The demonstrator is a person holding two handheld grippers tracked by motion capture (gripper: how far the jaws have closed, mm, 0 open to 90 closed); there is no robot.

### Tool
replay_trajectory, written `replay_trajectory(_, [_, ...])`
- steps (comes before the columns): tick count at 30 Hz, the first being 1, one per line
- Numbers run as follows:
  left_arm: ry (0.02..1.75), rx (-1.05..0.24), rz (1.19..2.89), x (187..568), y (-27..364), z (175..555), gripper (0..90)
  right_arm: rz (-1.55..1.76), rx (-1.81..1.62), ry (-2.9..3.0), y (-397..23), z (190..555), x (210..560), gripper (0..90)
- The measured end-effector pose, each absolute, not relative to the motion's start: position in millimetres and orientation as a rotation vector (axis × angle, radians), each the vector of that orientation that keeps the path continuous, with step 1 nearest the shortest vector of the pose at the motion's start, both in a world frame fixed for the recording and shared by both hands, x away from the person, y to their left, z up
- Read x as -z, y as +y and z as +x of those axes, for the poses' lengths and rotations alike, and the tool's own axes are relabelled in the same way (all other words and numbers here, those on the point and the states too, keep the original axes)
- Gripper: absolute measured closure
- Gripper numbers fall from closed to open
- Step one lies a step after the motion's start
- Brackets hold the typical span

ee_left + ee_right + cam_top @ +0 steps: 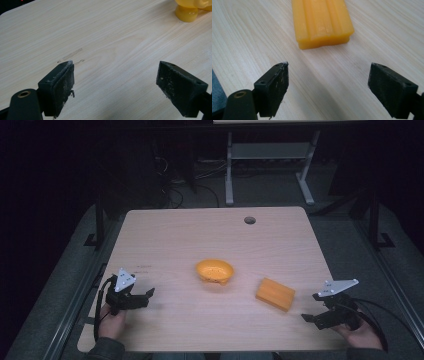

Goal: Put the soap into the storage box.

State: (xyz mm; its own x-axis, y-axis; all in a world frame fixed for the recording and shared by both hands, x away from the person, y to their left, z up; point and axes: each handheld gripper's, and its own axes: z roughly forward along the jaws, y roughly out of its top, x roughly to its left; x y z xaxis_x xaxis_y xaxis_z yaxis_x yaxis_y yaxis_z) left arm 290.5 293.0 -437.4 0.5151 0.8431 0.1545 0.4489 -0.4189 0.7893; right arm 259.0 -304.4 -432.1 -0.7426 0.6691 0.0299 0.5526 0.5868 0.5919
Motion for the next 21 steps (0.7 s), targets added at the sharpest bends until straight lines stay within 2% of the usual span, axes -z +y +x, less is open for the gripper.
replay_trajectory(21, [1.048, -0.722, 2.052, 436.8, 293.0, 290.1, 14.1, 0.920, -0.833, 2.679, -277.9, 286.1, 412.7, 15.8])
